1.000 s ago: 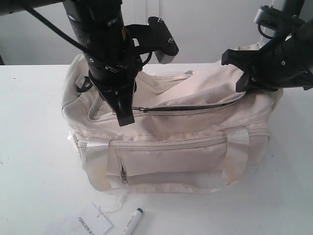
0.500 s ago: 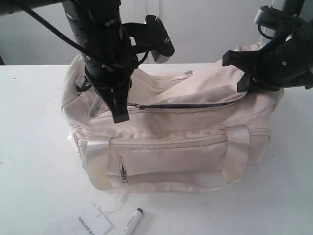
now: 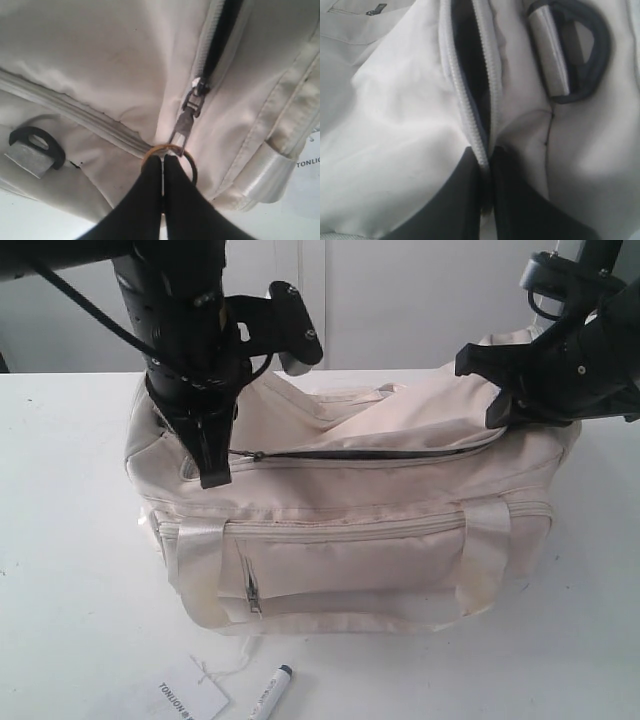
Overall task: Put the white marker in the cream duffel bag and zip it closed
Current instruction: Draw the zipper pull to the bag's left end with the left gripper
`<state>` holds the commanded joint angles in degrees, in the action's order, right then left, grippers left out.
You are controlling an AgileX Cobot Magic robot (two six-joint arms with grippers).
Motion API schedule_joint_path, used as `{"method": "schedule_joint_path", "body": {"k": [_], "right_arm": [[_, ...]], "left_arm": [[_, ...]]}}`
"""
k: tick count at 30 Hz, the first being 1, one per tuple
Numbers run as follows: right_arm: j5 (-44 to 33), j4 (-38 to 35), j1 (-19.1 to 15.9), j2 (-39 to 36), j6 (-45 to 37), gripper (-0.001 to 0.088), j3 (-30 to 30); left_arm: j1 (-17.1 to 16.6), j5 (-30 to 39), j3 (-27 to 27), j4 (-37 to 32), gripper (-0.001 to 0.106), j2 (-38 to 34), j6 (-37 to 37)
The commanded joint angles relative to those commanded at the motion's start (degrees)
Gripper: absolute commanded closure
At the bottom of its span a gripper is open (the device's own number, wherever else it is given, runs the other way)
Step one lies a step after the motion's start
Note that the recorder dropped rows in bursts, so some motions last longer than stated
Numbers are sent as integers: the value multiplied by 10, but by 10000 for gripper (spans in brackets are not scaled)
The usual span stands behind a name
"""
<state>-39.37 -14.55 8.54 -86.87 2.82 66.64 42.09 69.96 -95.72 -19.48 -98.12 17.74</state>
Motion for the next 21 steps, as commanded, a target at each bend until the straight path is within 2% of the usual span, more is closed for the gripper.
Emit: {"method": "schedule_joint_path", "body": {"k": [9, 21], "right_arm": [[-2, 0, 0, 0, 0, 868, 0], [-3, 0, 0, 0, 0, 868, 0]], "left_arm": [[-55, 0, 0, 9, 1053, 1, 4], [-111, 0, 0, 11, 1053, 1, 14]]}}
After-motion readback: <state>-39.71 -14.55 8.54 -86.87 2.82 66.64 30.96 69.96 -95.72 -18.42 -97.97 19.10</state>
